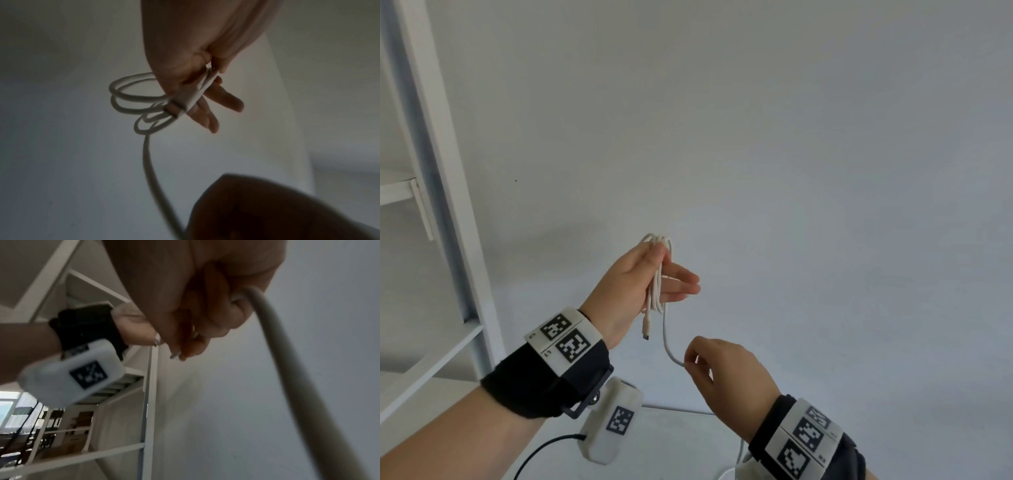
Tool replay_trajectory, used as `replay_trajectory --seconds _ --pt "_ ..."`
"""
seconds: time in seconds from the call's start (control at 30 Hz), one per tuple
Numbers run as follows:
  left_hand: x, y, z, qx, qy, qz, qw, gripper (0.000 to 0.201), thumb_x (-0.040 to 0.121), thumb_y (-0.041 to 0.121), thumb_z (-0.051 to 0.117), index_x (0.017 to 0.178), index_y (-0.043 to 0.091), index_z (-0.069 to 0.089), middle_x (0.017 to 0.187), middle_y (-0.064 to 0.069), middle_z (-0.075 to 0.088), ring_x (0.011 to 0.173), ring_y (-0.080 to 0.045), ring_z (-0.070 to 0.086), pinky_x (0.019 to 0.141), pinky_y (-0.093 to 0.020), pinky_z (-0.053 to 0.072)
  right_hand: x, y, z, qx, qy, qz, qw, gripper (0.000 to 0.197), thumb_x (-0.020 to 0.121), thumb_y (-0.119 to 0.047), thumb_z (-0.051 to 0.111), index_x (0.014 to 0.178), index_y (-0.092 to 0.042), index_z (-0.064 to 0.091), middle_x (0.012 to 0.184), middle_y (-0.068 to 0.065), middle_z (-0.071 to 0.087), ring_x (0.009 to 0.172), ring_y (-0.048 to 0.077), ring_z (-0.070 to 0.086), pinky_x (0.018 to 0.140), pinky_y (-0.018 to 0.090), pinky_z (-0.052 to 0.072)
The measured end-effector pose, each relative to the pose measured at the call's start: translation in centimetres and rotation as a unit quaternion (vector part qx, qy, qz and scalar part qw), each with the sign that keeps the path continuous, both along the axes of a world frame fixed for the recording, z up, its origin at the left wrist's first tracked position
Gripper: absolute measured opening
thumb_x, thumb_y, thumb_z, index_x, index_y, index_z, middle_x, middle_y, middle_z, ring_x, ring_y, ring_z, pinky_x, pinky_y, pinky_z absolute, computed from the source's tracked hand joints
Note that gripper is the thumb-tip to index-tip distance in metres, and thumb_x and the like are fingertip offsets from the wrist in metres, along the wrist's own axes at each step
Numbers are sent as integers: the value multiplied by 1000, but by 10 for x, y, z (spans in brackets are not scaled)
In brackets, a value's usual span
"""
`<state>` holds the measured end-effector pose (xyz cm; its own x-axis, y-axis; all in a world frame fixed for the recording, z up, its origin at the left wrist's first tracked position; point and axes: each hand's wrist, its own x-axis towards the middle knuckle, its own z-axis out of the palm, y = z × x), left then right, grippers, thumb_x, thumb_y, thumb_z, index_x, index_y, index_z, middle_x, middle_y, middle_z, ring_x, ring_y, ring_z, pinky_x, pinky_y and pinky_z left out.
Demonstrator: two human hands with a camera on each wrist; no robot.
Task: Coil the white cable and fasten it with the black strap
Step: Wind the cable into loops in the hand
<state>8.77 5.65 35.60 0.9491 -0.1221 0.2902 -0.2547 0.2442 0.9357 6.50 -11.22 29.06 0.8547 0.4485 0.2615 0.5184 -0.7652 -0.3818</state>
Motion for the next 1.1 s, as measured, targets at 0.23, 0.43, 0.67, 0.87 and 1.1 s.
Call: replay_trajectory --seconds 0.23,0.43,0.67,0.87,1.1 --pt "-7 -7 -8 168 -41 37 984 30 98 29 34 87 5 48 82 -6 76 77 -22 72 75 -28 56 -12 2 36 8 -174 43 984 5 85 -29 48 84 -30 53 80 -9 60 66 16 57 52 37 51" --pt "-20 -17 -8 260 -67 12 963 36 93 38 34 82 7 49 55 6 65 47 -15 63 52 -20 49 -9 -2 58 75 -265 59 960 9 85 -29 53 86 -36 59 85 -8 50 50 9 51 40 26 45" --pt "-26 -20 -16 232 -41 -30 971 34 97 31 35 74 6 43 47 8 35 41 -10 26 46 -31 24 7 -15 73 121 -228 27 966 41 67 -46 71 92 -24 48 92 -13 45 66 -1 52 55 16 47" --pt "-32 -14 -7 226 7 -73 971 34 97 29 38 71 11 48 48 7 28 41 -8 19 40 -19 17 25 -27 72 140 -207 72 966 45 58 -58 70 61 -16 54 64 -5 51 56 2 43 52 11 32" --pt "-31 4 10 150 58 -150 976 36 88 38 47 59 16 45 43 8 22 37 -9 12 37 -16 14 42 -42 66 258 -169 66 949 34 66 -47 68 52 -18 54 56 -9 45 53 8 40 52 11 31"
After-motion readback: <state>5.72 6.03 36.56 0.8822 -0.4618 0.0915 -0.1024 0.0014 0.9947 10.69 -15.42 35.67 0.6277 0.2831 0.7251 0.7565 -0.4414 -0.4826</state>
